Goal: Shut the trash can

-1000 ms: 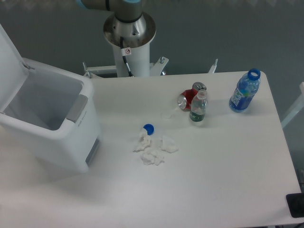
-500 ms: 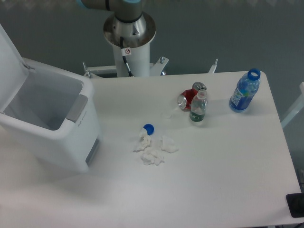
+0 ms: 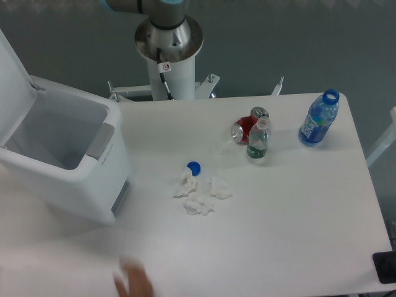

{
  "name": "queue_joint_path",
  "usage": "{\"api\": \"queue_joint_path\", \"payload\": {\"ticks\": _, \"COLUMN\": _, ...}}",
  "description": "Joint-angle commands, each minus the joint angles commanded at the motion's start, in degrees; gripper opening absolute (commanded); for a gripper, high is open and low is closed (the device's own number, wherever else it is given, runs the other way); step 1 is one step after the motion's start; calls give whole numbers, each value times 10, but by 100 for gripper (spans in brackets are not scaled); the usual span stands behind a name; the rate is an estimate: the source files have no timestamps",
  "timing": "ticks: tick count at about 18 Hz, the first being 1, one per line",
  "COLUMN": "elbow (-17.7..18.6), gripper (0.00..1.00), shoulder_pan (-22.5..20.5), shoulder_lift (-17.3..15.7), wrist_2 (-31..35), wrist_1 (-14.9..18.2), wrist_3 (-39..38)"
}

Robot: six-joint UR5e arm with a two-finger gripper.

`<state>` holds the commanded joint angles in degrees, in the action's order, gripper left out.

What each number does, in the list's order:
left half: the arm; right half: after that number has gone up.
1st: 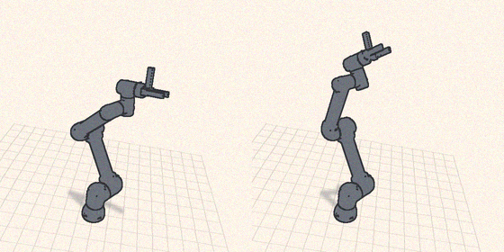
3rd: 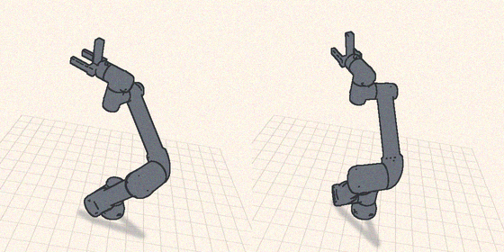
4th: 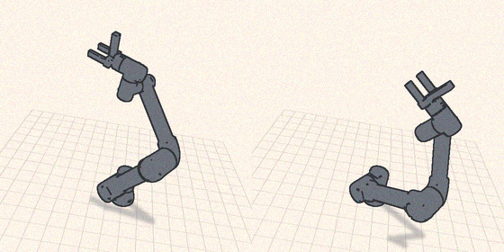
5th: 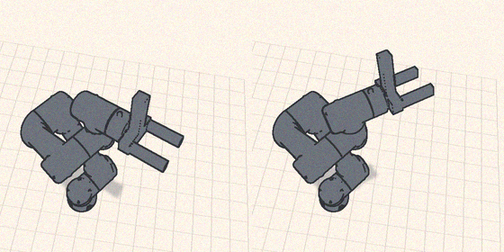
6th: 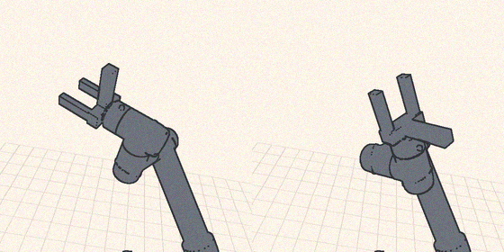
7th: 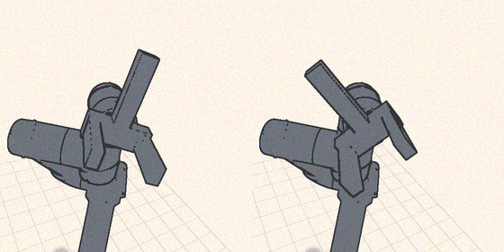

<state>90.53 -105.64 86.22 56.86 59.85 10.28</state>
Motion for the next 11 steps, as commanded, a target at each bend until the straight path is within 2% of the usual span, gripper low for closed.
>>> {"api": "queue_joint_path", "payload": {"ticks": 11, "elbow": 3, "gripper": 100, "shoulder_pan": -1, "shoulder_lift": -2, "wrist_2": 18, "wrist_1": 1, "wrist_3": 4}}
